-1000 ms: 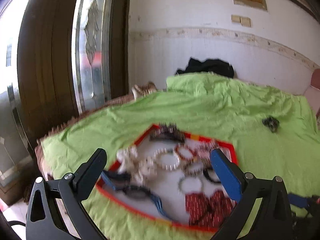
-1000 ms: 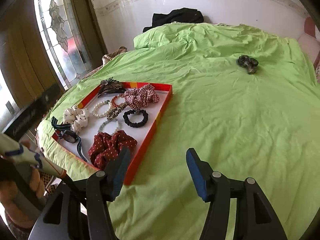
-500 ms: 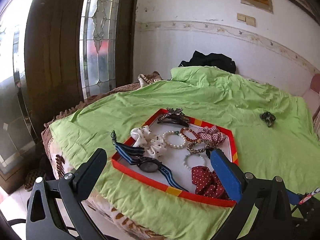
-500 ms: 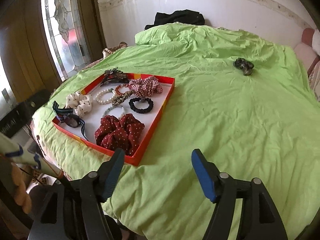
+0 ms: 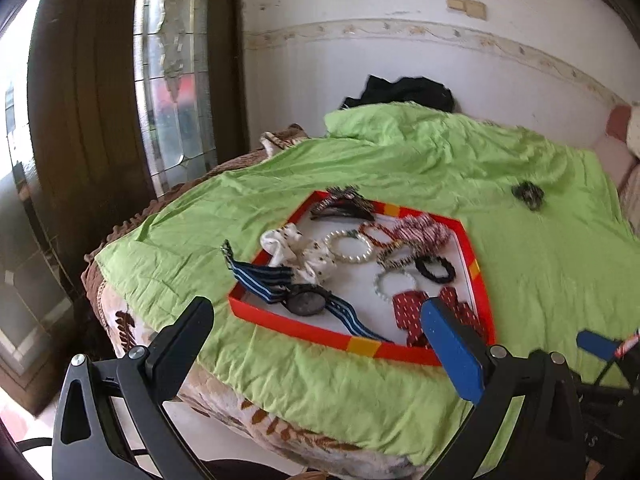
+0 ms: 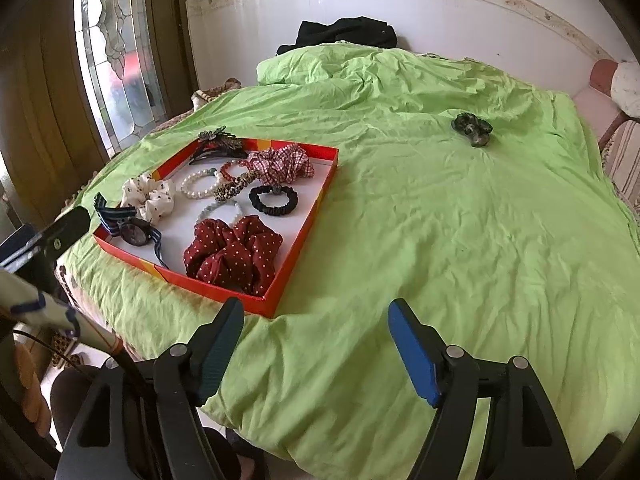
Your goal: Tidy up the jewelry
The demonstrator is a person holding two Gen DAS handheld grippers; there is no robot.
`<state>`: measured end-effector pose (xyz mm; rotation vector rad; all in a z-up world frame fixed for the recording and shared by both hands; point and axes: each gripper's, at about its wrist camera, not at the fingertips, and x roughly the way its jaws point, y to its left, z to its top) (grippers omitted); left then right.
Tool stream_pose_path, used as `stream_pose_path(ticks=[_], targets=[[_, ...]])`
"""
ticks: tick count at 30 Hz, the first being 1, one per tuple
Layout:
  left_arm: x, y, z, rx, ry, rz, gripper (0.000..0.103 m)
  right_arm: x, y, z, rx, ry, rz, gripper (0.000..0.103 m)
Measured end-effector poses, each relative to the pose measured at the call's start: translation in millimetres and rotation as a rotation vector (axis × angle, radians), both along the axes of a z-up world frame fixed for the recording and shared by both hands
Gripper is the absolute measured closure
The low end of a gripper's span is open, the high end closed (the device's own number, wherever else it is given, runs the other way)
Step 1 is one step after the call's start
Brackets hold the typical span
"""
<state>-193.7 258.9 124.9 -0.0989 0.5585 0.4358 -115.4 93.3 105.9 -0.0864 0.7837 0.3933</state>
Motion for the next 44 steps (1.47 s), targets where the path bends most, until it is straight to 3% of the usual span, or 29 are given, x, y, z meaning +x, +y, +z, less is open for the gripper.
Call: stream_pose_path(ticks=[20, 44], targets=[[0, -1, -35, -0.05, 0.104, -0.036, 0.0, -14, 5, 5, -0.048, -0.04, -0.034, 0.018], [-1, 1, -38, -0.056, 0.113, -0.022, 0.0, -15, 14, -2, -0.051, -0.017, 0.001, 0.017]])
